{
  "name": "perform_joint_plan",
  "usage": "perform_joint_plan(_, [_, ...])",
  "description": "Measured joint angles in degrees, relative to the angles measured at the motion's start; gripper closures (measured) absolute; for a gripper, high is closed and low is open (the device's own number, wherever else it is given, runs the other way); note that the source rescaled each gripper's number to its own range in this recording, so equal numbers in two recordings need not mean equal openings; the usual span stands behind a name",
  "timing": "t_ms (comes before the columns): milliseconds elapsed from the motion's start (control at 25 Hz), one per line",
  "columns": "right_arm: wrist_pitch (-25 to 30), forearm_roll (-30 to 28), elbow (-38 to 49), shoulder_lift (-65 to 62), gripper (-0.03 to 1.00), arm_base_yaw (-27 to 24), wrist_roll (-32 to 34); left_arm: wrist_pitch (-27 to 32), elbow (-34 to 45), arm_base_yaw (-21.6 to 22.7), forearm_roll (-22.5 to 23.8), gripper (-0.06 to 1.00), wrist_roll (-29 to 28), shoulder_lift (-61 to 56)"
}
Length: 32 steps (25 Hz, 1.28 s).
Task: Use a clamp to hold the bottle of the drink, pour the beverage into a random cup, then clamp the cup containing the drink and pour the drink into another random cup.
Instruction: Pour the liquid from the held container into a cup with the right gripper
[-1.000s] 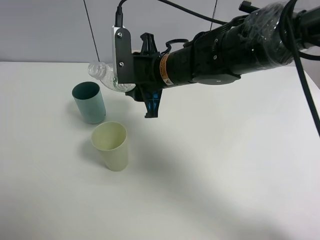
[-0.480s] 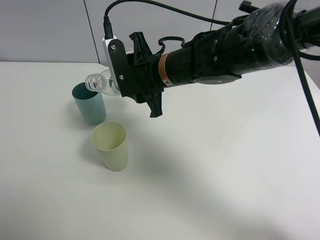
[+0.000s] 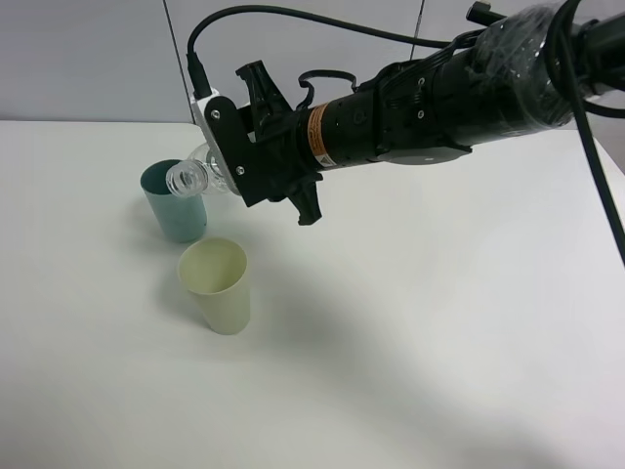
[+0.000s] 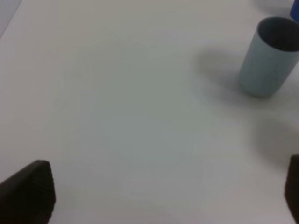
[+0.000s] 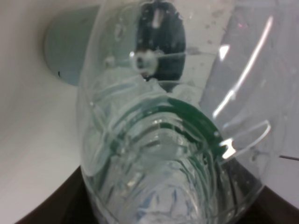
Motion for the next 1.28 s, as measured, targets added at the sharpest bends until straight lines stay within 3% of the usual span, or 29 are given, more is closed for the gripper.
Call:
perform_joint_plan(400, [0.00,0.00,0.00,0.00,0.97,0.00,-7.63,0.00,0.00,0.00,0.00,-0.06,0.00,0.00])
perform_joint_plan(800, [0.00,0.00,0.00,0.00,0.97,0.00,-19.46,0.00,0.00,0.00,0.00,-0.06,0.00,0.00])
perform_joint_plan(1280, [0.00,0.00,0.00,0.00,0.97,0.00,-26.83,0.00,0.00,0.00,0.00,-0.06,0.00,0.00])
